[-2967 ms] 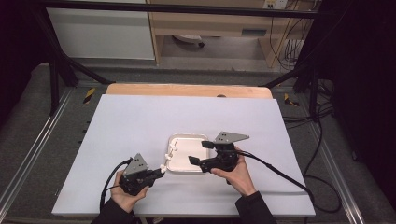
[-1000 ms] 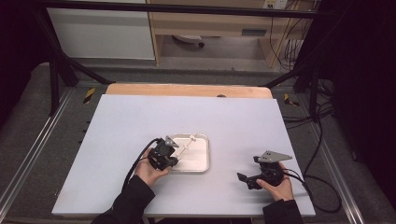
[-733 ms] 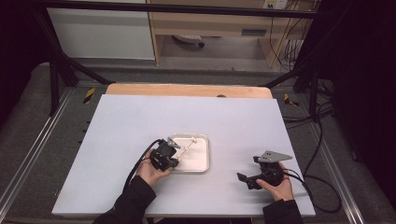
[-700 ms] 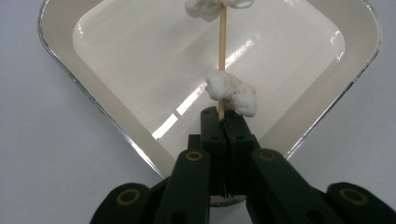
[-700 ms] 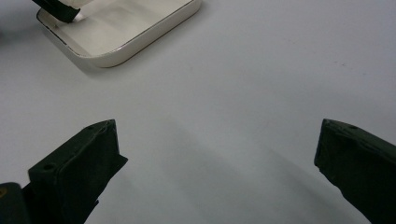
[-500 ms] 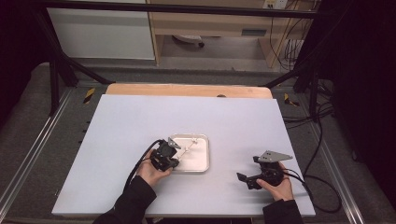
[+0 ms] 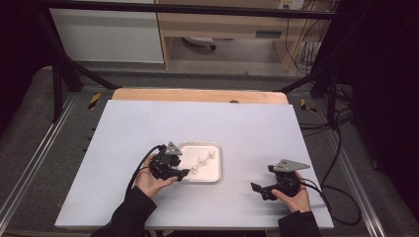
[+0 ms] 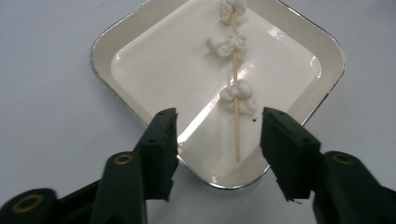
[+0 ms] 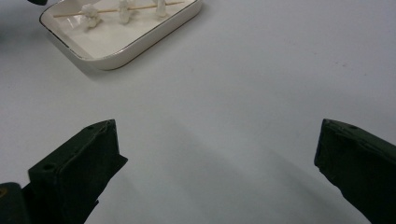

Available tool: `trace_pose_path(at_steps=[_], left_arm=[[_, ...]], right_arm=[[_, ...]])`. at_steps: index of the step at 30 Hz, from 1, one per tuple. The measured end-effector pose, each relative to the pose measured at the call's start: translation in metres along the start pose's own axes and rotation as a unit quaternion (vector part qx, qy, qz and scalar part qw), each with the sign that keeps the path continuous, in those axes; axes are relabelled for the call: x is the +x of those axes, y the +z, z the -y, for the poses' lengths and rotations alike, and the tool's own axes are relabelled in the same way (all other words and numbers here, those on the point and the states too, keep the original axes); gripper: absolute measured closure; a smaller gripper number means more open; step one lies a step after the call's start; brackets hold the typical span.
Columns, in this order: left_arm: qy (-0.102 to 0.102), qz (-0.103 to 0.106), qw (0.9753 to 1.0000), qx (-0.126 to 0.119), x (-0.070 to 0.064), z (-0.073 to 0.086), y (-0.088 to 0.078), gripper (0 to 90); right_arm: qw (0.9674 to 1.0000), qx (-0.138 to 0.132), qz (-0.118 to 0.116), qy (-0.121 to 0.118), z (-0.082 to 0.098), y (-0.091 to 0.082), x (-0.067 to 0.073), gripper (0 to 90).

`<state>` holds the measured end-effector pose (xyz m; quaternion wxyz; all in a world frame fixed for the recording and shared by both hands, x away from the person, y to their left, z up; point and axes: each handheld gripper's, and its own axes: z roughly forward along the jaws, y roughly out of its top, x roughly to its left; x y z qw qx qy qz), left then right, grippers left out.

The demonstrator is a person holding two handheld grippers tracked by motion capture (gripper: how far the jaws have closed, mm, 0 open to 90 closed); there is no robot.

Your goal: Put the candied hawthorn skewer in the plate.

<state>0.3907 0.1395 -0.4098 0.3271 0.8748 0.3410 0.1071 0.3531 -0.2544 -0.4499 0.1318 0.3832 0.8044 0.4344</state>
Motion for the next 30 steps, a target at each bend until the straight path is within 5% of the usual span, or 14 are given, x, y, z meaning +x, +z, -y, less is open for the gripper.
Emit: trace_pose_path(at_steps=[5,10,18,30], left_arm=[[-0.007,0.007,0.9999,-0.014,0.01,0.013,-0.012,24.9],[-0.022,0.002,0.9993,-0.031,0.019,0.029,-0.023,17.5],[-0.034,0.003,0.9979,-0.056,0.029,0.063,-0.037,9.7],[-0.053,-0.013,0.9973,-0.049,0.043,0.1,-0.045,6.2]], right_arm=[[1.0,0.0,-0.001,0.001,0.0,-0.001,0.0,0.8],[1.0,0.0,-0.001,0.002,0.0,-0.001,0.0,0.7],[1.0,0.002,0.0,0.006,0.001,-0.002,-0.002,0.7],[0.9999,0.014,0.0,0.008,0.002,0.0,-0.002,0.7]])
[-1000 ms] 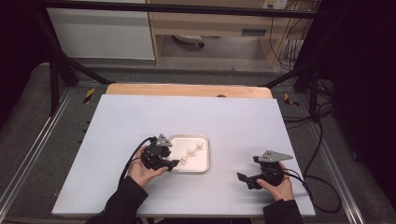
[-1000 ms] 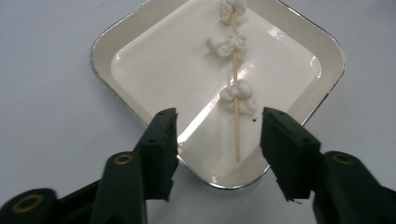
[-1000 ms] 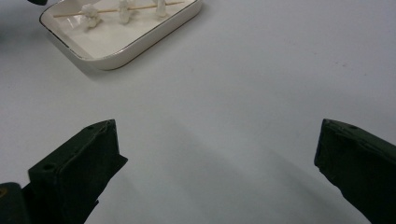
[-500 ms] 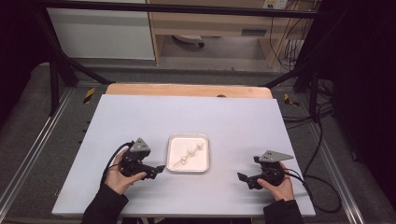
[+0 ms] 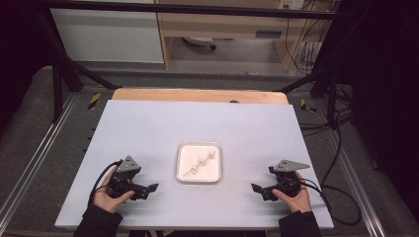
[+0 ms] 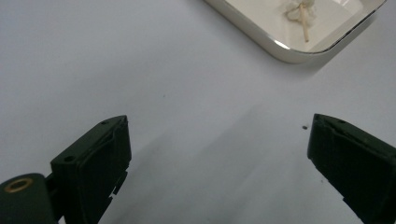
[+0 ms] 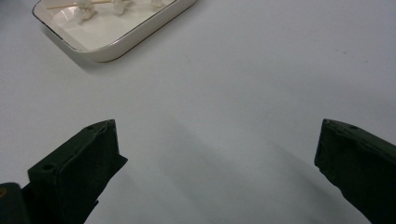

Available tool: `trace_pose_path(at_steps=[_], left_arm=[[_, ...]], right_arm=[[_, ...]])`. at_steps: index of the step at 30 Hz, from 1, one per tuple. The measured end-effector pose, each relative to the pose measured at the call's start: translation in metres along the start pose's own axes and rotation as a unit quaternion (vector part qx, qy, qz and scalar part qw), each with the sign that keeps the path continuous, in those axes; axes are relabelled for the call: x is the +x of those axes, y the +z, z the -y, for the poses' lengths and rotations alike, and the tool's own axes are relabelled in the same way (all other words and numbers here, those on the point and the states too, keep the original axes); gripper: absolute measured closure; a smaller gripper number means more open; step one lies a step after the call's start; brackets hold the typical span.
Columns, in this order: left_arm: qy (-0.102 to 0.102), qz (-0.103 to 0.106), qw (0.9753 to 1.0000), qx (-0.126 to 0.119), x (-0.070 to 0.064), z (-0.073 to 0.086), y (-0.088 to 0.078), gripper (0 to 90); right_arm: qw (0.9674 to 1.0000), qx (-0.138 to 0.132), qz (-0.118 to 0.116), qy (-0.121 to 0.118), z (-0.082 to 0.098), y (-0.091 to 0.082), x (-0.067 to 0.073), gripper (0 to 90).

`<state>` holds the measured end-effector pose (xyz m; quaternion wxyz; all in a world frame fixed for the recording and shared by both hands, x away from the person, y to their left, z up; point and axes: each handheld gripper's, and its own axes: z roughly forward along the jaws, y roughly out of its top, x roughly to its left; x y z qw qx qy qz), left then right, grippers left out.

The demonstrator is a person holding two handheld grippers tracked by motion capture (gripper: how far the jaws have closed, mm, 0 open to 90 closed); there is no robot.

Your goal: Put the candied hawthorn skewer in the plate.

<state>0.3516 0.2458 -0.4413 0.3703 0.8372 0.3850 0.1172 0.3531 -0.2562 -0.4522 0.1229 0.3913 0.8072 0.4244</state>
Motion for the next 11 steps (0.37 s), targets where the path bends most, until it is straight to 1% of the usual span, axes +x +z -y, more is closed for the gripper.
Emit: trace_pose_path(at_steps=[4,7,11], left_arm=[[-0.002,-0.002,1.0,-0.002,0.0026,0.0053,-0.0012,6.5],[-0.001,-0.002,1.0,-0.006,0.0038,0.0059,-0.0021,6.7],[0.002,0.001,1.0,-0.006,0.0027,0.0061,-0.0021,6.8]], right_arm=[[1.0,0.0,-0.002,-0.001,0.0002,0.0,0.0001,0.7],[1.0,0.002,-0.003,0.001,0.0004,0.0006,0.0005,0.7],[1.0,0.006,-0.005,0.003,0.001,0.0016,0.0015,0.7]])
